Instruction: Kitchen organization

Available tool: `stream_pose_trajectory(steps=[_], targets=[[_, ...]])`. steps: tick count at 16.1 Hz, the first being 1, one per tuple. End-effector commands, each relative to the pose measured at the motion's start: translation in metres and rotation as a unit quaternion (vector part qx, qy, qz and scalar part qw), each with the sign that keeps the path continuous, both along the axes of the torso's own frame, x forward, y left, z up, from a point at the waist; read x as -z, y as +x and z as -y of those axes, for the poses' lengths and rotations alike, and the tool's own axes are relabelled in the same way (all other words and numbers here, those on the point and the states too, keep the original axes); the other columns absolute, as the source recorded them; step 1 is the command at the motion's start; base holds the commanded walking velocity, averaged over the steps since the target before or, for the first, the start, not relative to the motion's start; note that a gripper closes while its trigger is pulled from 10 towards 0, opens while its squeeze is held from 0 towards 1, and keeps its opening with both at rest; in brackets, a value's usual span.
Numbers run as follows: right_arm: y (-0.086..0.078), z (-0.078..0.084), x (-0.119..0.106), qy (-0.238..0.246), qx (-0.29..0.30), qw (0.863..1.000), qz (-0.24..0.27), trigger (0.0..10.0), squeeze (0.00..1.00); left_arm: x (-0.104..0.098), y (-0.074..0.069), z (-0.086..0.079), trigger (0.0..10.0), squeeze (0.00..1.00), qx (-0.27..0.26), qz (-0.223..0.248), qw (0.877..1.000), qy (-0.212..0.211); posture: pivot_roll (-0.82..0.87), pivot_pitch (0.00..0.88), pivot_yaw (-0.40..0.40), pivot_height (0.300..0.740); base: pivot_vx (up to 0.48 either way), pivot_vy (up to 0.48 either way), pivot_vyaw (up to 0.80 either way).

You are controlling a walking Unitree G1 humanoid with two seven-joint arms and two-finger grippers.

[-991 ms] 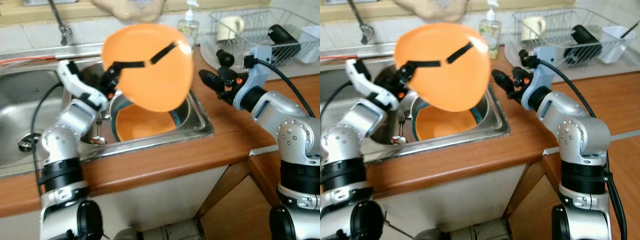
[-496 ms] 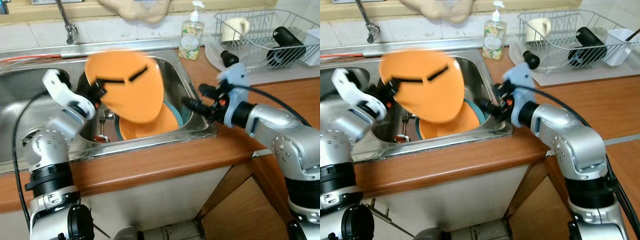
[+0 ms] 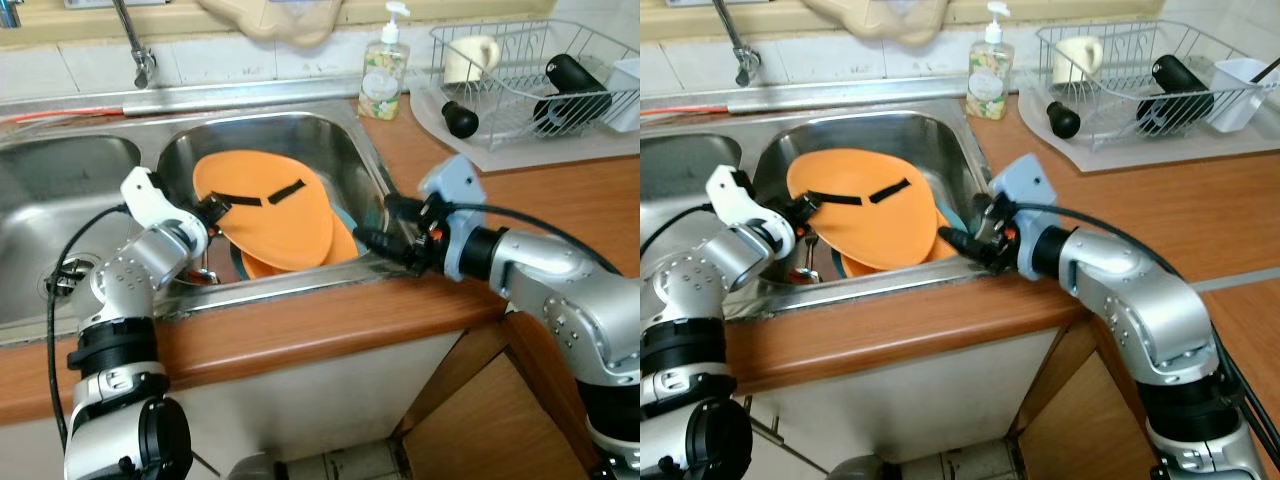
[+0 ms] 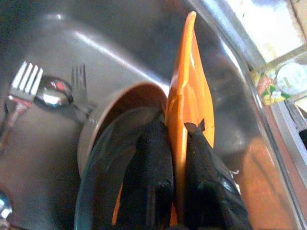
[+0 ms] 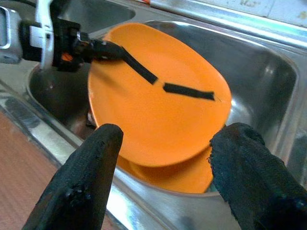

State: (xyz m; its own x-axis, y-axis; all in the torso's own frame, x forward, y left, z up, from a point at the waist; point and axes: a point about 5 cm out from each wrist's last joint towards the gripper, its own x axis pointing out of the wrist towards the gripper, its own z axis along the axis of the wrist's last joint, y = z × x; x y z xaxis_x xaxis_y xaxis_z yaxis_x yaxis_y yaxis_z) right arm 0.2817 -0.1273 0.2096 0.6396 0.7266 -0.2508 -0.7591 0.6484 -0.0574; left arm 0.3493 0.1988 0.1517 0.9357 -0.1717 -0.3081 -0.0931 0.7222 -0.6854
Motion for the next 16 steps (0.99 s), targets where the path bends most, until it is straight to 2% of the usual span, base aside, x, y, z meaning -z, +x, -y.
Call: stream_pose_trajectory(steps=[1, 2, 5, 6, 9, 11, 13, 15, 16], targets=[[-0.003, -0.001, -0.004, -0.005, -0.008, 1.0, 0.015, 10.0, 0.0, -0.007, 0.004, 0.002, 4.0, 0.0, 0.003, 0.004, 1.0, 0.005, -0.09, 0.0, 0.051, 0.74, 0.0, 0.0, 0.0], [-0.003, -0.002, -0.003, -0.007, -0.008, 1.0, 0.016, 10.0, 0.0, -0.004, 0.004, 0.003, 10.0, 0.0, 0.007, -0.007, 1.0, 0.015, -0.09, 0.0, 0.054, 0.74, 0.0, 0.0, 0.0], [-0.003, -0.001, -0.003, -0.009, -0.005, 1.0, 0.017, 10.0, 0.0, 0.003, 0.004, 0.004, 10.0, 0.0, 0.016, -0.04, 0.998, 0.035, -0.09, 0.0, 0.056, 0.74, 0.0, 0.0, 0.0], [-0.002, 0.0, -0.002, -0.011, -0.003, 1.0, 0.017, 10.0, 0.0, 0.004, 0.005, 0.002, 10.0, 1.0, 0.013, -0.043, 0.998, 0.043, -0.09, 0.0, 0.056, 0.74, 0.0, 0.0, 0.0], [-0.002, 0.0, -0.001, -0.012, -0.001, 1.0, 0.016, 10.0, 0.0, 0.004, 0.005, 0.002, 10.0, 1.0, 0.019, -0.042, 0.998, 0.05, -0.09, 0.0, 0.054, 0.74, 0.0, 0.0, 0.0], [-0.001, 0.0, -0.001, -0.016, 0.005, 1.0, 0.018, 10.0, 0.0, 0.001, 0.004, 0.0, 10.0, 1.0, 0.027, -0.038, 0.996, 0.077, -0.1, 0.0, 0.059, 0.74, 0.0, 0.0, 0.0], [0.0, 0.001, -0.001, -0.018, 0.015, 0.999, 0.022, 10.0, 0.0, -0.004, 0.004, -0.001, 10.0, 1.0, 0.033, -0.028, 0.993, 0.113, -0.1, 0.0, 0.06, 0.74, 0.0, 0.0, 0.0], [0.004, 0.005, -0.002, -0.006, 0.051, 0.998, 0.029, 10.0, 0.0, -0.021, 0.008, -0.001, 10.0, 1.0, 0.039, 0.028, 0.981, 0.19, -0.1, 0.0, 0.058, 0.74, 0.0, 0.0, 0.0], [0.008, 0.007, -0.005, 0.018, 0.084, 0.996, 0.027, 10.0, 1.0, -0.029, 0.008, 0.001, 10.0, 1.0, 0.052, 0.05, 0.967, 0.243, -0.1, 0.0, 0.055, 0.74, 0.0, 0.0, 0.0]])
